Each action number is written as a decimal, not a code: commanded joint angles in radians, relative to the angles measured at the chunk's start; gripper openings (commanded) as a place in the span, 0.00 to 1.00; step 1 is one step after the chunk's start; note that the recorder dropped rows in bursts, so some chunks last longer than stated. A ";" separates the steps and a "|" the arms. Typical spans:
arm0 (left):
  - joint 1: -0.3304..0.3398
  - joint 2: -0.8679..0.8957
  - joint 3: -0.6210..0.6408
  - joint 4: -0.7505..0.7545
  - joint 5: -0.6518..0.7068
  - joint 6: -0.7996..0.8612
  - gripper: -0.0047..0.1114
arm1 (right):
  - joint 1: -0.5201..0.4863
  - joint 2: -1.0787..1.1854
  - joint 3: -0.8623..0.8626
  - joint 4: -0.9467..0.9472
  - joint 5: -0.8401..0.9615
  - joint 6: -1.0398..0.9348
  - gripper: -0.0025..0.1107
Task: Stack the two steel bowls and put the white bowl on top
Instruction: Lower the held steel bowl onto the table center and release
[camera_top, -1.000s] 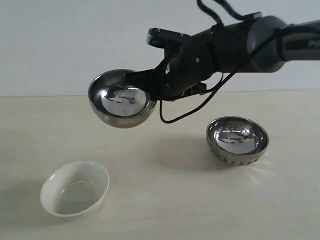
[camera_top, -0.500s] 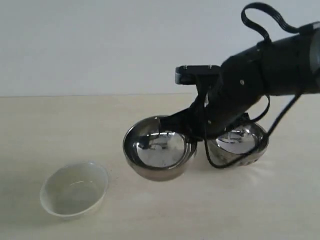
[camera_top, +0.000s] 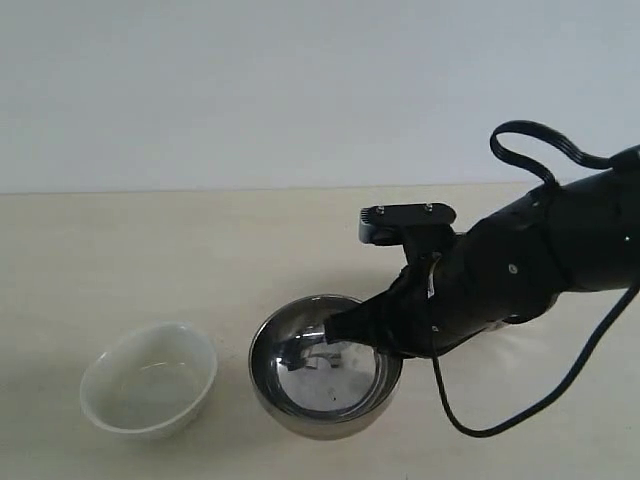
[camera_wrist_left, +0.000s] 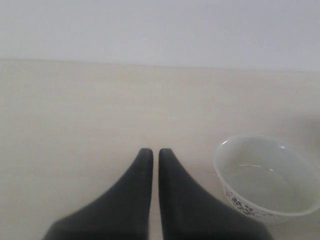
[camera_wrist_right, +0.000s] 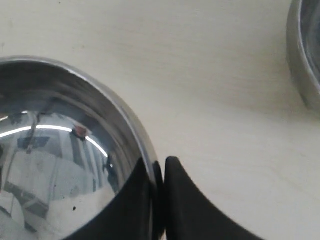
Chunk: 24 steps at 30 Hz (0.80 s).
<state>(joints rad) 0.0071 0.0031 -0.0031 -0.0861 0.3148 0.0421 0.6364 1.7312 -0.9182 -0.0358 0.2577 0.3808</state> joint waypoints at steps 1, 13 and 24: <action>-0.005 -0.003 0.003 0.000 -0.008 -0.005 0.07 | 0.004 0.017 0.002 0.004 -0.025 0.002 0.02; -0.005 -0.003 0.003 0.000 -0.008 -0.005 0.07 | 0.002 0.050 0.002 0.002 -0.055 -0.003 0.02; -0.005 -0.003 0.003 0.000 -0.008 -0.005 0.07 | 0.002 0.050 0.002 0.000 -0.077 -0.003 0.02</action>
<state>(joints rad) 0.0071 0.0031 -0.0031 -0.0861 0.3148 0.0421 0.6383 1.7843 -0.9159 -0.0358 0.2047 0.3789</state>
